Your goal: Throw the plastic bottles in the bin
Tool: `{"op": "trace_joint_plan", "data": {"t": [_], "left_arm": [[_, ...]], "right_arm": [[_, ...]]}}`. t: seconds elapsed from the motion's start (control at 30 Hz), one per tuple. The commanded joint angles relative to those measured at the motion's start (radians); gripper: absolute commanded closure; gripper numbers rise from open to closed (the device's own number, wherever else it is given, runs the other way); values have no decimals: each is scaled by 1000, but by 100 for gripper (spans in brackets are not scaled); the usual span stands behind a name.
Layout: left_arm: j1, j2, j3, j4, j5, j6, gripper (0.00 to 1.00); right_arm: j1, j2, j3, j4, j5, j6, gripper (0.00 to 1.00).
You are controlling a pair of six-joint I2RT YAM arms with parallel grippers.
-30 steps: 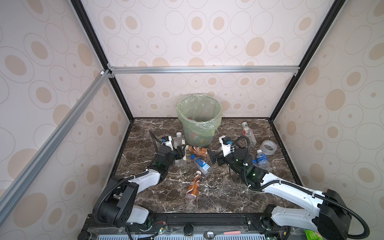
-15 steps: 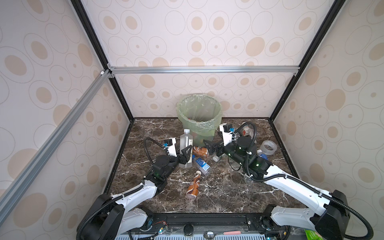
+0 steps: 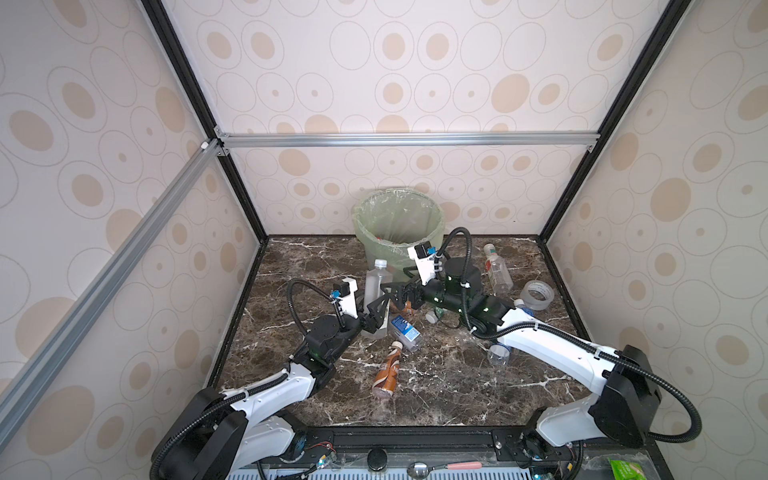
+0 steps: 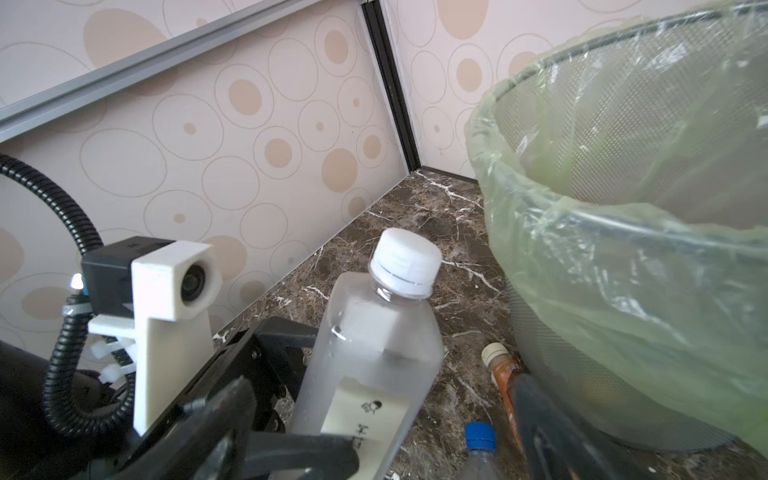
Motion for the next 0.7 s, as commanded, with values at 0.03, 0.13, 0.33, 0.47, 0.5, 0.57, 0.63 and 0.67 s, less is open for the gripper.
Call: {"op": "trace_joint_plan", "data": {"t": [0.03,0.13,0.33,0.47,0.5,0.57,0.63,0.67], "left_arm": [[-22,19,31,57,38,30,35],[-33,16,34,57,41,36,35],[-43,-8,32,55,39,49,34],[-52,-27,25,58,35,55,34],[-53,-32,22,62,33,56,34],[-54,-41,16,69,32,58,34],[-55,-47,14,69,25,58,34],[-55,-45,16,66,22,57,33]], "right_arm": [[-4,2,29,7,-48,7,0],[-4,8,35,2,-51,10,0],[-4,26,42,-5,-54,12,1],[-4,35,50,-9,-61,16,2],[-3,39,52,-11,-64,17,2],[-5,43,52,-12,-58,15,2],[-4,46,56,-22,-50,11,3],[-4,48,61,-35,-40,7,3]]}}
